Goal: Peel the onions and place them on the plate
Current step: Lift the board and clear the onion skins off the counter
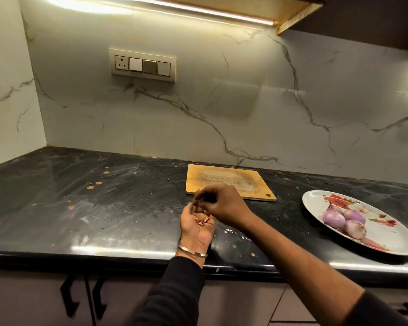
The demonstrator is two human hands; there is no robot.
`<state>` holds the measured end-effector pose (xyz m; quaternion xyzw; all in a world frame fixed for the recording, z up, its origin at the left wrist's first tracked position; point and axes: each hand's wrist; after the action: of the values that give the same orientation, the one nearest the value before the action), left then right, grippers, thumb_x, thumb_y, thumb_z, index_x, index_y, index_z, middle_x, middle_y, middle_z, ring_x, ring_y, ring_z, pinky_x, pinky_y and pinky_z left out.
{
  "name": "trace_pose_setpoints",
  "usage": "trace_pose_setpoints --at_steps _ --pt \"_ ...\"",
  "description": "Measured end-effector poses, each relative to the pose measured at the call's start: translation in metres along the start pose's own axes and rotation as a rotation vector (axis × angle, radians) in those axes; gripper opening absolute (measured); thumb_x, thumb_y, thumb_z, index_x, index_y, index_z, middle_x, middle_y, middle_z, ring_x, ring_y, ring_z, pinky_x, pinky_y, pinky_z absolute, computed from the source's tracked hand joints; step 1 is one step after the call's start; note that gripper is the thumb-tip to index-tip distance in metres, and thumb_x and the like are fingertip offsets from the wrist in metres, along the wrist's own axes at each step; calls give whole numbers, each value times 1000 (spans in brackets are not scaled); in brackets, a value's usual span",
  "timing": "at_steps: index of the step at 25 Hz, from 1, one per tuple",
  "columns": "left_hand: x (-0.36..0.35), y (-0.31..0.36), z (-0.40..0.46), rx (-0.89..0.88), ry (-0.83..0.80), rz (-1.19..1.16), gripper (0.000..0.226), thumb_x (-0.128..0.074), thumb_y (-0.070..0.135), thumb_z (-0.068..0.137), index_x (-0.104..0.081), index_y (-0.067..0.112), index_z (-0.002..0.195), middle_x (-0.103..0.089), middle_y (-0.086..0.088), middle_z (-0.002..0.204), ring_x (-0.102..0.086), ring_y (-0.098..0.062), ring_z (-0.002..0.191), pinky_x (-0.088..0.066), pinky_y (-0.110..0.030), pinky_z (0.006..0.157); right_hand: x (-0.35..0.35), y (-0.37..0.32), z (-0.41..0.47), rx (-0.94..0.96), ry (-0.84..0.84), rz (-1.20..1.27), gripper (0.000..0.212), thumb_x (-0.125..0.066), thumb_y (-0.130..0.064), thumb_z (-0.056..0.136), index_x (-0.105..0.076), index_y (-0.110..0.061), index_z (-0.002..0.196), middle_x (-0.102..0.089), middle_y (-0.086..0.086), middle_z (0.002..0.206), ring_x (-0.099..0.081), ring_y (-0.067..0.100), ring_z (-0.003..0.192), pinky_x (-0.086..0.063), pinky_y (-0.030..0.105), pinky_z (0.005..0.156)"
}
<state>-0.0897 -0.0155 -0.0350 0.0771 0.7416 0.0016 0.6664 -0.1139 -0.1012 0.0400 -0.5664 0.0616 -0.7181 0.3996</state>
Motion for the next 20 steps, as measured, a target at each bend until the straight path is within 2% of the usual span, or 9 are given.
trace_pose_setpoints --at_steps 3,5,8,10,12,15,17,19,20 --pt "-2 -1 -4 10 -36 -22 37 -32 19 105 -65 4 104 -72 -16 94 -75 -26 76 -62 -36 61 6 6 -8 8 -6 105 26 -78 -5 84 -76 -11 109 -76 0 100 -71 7 91 -57 20 84" --pt "-2 -3 -5 3 -10 -13 38 -31 22 105 -66 7 99 -73 -15 89 -75 -24 72 -61 -34 58 6 8 -10 27 54 120 20 -78 -3 82 -77 -8 102 -75 1 95 -71 8 87 -57 21 80" --pt "-1 -2 -7 19 -24 -10 44 -28 27 105 -67 7 102 -75 -13 86 -75 -24 74 -61 -33 61 -1 1 -7 48 -38 2 18 -79 -1 81 -78 -5 99 -75 8 99 -71 16 92 -59 31 86" --pt "-1 -1 -8 29 -29 -8 45 -28 29 105 -67 6 103 -74 -13 88 -73 -26 83 -60 -34 73 -5 -4 -5 73 -65 -49 18 -78 -7 84 -78 -8 101 -76 7 101 -71 15 92 -58 31 86" --pt "-2 0 -8 14 -8 -34 42 -32 30 105 -66 6 97 -73 -14 89 -66 -26 96 -55 -37 91 -3 -5 -7 79 17 -5 13 -71 -15 91 -78 -11 102 -77 3 96 -70 10 85 -57 25 80" --pt "-3 1 -7 14 15 -81 43 -34 33 105 -61 12 81 -72 -20 98 -63 -33 106 -55 -45 89 8 18 -25 -49 263 39 20 -56 -19 101 -75 -13 98 -74 3 88 -66 13 75 -51 28 67" --pt "-1 1 -6 35 11 -104 42 -31 32 104 -62 11 85 -67 -22 112 -59 -38 116 -45 -49 104 16 54 -48 -210 335 -64 24 -51 -15 100 -68 -12 117 -71 5 112 -65 17 99 -46 23 82" --pt "1 0 -6 38 -1 -90 43 -32 35 103 -65 8 95 -65 -23 117 -59 -37 118 -39 -48 110 19 91 -73 -468 144 -148 44 -45 -20 102 -48 -11 145 -49 8 150 -44 23 138 -34 28 109" --pt "1 -1 -7 34 -11 -86 44 -34 38 102 -65 7 98 -65 -23 118 -60 -37 118 -40 -48 109 16 103 -81 -584 32 -189 52 -40 -28 105 -35 -9 152 -34 9 160 -28 25 149 -23 34 118"
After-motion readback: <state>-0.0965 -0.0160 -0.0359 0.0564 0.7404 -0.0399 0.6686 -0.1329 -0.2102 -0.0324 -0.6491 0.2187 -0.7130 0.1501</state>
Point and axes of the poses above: each hand's wrist, its own z-axis towards the middle knuckle, its own x-axis out of the back of the hand, y = z × x
